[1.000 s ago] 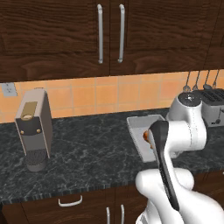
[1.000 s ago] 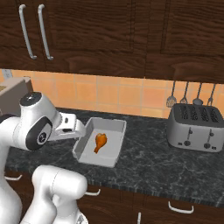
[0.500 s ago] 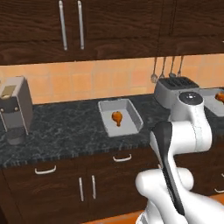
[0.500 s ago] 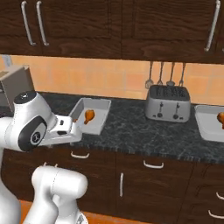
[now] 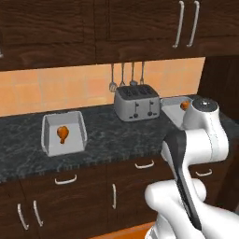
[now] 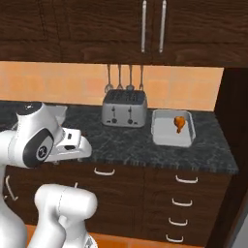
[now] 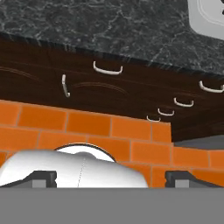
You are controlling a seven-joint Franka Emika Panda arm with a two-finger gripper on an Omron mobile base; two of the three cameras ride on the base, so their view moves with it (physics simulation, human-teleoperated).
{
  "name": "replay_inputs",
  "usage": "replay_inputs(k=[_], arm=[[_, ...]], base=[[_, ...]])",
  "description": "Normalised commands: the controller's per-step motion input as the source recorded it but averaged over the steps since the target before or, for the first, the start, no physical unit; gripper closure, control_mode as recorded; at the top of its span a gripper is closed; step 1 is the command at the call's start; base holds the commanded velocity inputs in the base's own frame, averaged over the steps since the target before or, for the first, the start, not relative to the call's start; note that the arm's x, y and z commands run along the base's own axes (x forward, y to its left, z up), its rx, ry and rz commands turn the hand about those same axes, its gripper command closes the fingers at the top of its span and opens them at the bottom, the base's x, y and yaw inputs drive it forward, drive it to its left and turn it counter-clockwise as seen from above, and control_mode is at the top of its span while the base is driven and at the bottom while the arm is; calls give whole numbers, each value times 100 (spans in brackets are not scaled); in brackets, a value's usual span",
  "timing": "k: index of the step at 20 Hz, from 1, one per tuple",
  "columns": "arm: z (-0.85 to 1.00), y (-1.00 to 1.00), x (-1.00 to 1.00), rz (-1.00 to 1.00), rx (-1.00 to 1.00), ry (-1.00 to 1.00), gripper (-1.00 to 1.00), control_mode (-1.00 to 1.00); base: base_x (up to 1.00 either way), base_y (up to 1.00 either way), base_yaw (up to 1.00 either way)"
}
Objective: Place one mushroom and one chicken drumstick in each tupperware on the nearby counter, to pack two identical lunches.
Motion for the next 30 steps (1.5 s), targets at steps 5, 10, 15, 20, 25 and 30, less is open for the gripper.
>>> replay_inputs(k=[5, 10, 15, 20, 25, 30], arm=[[0, 0, 0, 0, 0, 0, -100, 100], [0, 0, 0, 0, 0, 0, -100, 100], [0, 0, 0, 0, 0, 0, -100, 100], [0, 0, 0, 0, 0, 0, -100, 100], [0, 0, 0, 0, 0, 0, -100, 100], [0, 0, 0, 0, 0, 0, -100, 100]], base=[[-40, -100, -8], [-10, -100, -9], [0, -100, -11], [7, -100, -9], [20, -100, -4], [31, -80, 0]])
